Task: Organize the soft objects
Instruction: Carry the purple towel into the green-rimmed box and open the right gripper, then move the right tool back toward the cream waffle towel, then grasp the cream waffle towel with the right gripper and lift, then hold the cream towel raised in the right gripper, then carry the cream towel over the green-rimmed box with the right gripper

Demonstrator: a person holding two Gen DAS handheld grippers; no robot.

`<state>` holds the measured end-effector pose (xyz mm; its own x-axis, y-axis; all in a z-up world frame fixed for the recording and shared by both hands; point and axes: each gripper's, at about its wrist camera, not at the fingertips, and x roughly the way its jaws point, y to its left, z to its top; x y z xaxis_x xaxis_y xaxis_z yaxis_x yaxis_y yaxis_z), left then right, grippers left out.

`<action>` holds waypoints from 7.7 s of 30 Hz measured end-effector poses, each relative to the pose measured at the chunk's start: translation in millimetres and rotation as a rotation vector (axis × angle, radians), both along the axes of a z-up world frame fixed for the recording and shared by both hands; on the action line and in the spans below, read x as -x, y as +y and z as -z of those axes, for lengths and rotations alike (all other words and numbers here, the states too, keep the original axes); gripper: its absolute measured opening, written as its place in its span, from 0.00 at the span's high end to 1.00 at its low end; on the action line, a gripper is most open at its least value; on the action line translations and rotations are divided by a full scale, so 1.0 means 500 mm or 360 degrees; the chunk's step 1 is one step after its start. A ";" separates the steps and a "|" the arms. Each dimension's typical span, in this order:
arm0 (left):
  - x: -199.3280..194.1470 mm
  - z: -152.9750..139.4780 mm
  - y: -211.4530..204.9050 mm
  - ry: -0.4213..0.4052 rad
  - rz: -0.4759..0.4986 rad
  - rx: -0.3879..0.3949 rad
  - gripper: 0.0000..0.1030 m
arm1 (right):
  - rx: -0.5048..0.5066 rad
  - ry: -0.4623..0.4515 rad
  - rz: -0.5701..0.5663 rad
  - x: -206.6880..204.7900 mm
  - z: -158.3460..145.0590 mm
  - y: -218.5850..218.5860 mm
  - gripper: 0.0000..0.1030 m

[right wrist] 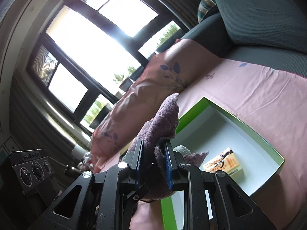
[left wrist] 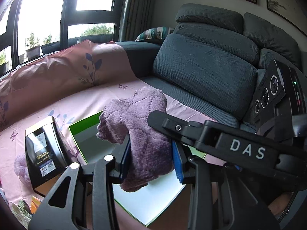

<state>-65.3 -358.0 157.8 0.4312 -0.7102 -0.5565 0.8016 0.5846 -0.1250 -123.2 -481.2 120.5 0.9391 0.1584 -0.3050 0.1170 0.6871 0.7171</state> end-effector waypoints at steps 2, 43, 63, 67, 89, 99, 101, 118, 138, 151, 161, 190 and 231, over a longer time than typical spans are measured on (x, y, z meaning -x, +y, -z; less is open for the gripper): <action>-0.008 0.016 -0.021 0.0017 0.0002 -0.0033 0.66 | -0.0034 0.0053 0.0038 -0.007 0.016 -0.018 0.77; -0.007 -0.045 0.296 -0.0071 -0.0644 0.0064 0.05 | 0.0399 0.0184 0.0141 0.012 -0.076 0.109 0.09; -0.035 0.149 0.683 0.0344 -0.1319 0.0073 0.01 | 0.0455 0.0193 -0.0785 -0.132 -0.075 0.450 0.08; -0.034 0.183 0.700 0.0453 -0.1307 0.0106 0.01 | 0.0520 0.0360 -0.0967 -0.173 -0.023 0.524 0.08; -0.068 0.270 0.679 0.0873 -0.1140 0.0168 0.43 | 0.0549 0.0928 -0.1321 -0.249 0.191 0.655 0.35; -0.037 0.221 0.690 0.0716 -0.1053 0.0361 0.69 | 0.0523 0.0728 -0.1317 -0.229 0.151 0.665 0.60; -0.022 0.199 0.694 0.0627 -0.1038 0.0418 0.69 | 0.0556 0.0635 -0.1302 -0.214 0.123 0.669 0.60; 0.046 0.090 0.681 0.0197 -0.1033 0.0494 0.69 | 0.0698 0.0257 -0.1229 -0.139 -0.003 0.669 0.60; 0.039 0.124 0.680 0.0162 -0.0983 0.0580 0.69 | 0.0866 0.0293 -0.1128 -0.132 0.007 0.690 0.60; 0.041 0.127 0.678 0.0145 -0.0993 0.0599 0.69 | 0.0916 0.0296 -0.1100 -0.129 0.008 0.698 0.60; 0.050 0.124 0.680 0.0105 -0.0992 0.0625 0.69 | 0.0934 0.0272 -0.1090 -0.124 -0.006 0.699 0.60; 0.077 0.102 0.683 -0.0029 -0.0950 0.0773 0.69 | 0.1069 0.0147 -0.1027 -0.088 -0.043 0.706 0.60; 0.085 -0.067 0.310 -0.0401 -0.0380 0.0426 0.69 | 0.0637 -0.0169 -0.0448 0.013 -0.135 0.312 0.59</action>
<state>-107.7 -202.7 191.1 0.6997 -0.6789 -0.2225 0.6726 0.7309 -0.1152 -129.5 -325.2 187.8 0.9060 0.3002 -0.2984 -0.1719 0.9051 0.3888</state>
